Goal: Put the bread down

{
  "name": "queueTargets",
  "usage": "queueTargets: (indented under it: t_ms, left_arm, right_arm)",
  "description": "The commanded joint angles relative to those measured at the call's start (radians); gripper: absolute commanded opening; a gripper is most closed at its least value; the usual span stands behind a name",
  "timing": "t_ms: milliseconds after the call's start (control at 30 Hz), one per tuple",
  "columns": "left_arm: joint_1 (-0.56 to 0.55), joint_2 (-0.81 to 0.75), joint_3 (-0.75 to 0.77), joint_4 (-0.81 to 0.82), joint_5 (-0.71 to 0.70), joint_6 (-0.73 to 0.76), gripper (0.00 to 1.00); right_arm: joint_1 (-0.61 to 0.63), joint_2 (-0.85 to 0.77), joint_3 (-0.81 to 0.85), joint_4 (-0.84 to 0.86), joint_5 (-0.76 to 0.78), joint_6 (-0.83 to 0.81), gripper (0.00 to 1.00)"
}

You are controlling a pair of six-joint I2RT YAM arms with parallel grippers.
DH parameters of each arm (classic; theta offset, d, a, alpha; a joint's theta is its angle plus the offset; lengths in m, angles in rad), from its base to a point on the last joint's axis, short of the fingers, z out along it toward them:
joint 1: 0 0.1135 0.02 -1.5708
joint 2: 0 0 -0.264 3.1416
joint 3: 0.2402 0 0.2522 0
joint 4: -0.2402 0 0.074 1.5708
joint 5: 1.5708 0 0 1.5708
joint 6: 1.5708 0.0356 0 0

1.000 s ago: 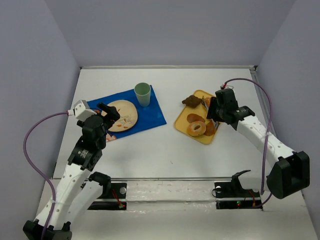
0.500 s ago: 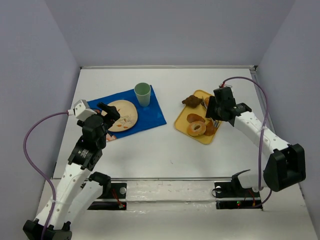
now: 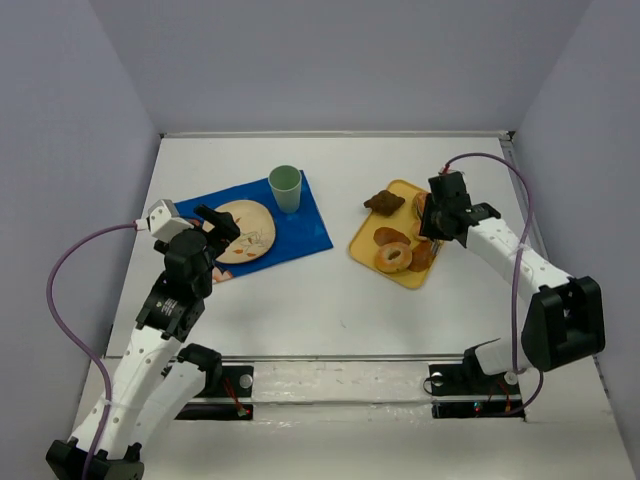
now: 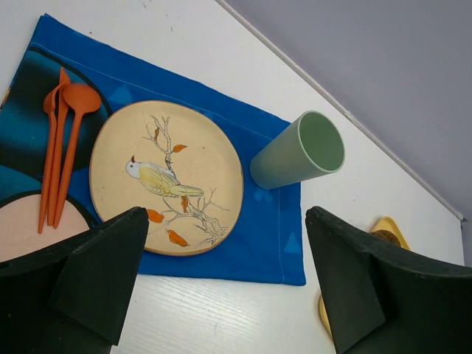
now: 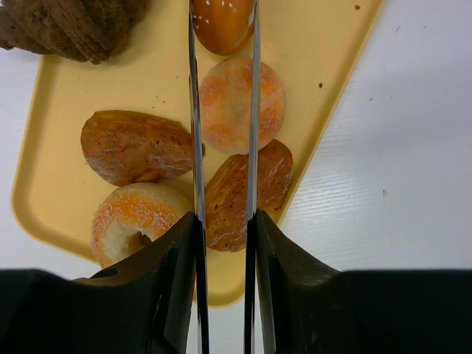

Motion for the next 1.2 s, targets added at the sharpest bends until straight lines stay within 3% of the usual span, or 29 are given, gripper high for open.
queueTargets:
  t_ms: [0, 33, 133, 167, 233, 267, 400, 600, 867, 967, 1167]
  left_arm:
    - [0.002, -0.007, -0.013, 0.043, -0.018, 0.01, 0.99]
    - [0.002, -0.006, -0.013, 0.043, -0.018, 0.008, 0.99]
    - [0.002, 0.0, -0.013, 0.043, -0.017, 0.01, 0.99]
    - [0.002, 0.002, -0.011, 0.043, -0.017, 0.01, 0.99]
    - [0.002, 0.002, -0.01, 0.043, -0.017, 0.01, 0.99]
    - [0.002, 0.0, -0.01, 0.043, -0.017, 0.01, 0.99]
    - [0.002, -0.001, -0.007, 0.035, -0.021, 0.007, 0.99]
    - [0.002, -0.029, -0.008, 0.011, -0.035, -0.01, 0.99]
    - [0.002, -0.044, -0.014, 0.012, -0.033, -0.012, 0.99]
    - [0.002, -0.033, -0.011, 0.012, -0.03, -0.01, 0.99]
    - [0.002, -0.029, -0.008, 0.012, -0.029, -0.008, 0.99]
  right_arm:
    - [-0.009, -0.134, 0.077, 0.067, 0.001, -0.074, 0.28]
    - [-0.009, -0.158, 0.082, 0.073, -0.013, -0.088, 0.28]
    - [-0.009, -0.261, 0.079, 0.149, -0.247, -0.195, 0.25]
    - [-0.009, -0.284, 0.076, 0.207, -0.431, -0.212, 0.24]
    - [0.051, -0.333, 0.064, 0.287, -0.638, -0.254, 0.23]
    - [0.089, -0.341, 0.064, 0.309, -0.669, -0.272, 0.23]
    - [0.34, -0.239, 0.143, 0.332, -0.633, -0.375, 0.25]
    - [0.533, 0.065, 0.296, 0.384, -0.552, -0.4, 0.28]
    - [0.584, 0.473, 0.577, 0.314, -0.413, -0.404, 0.38]
    - [0.584, 0.535, 0.63, 0.263, -0.395, -0.401, 0.39]
    - [0.593, 0.54, 0.628, 0.252, -0.383, -0.403, 0.52]
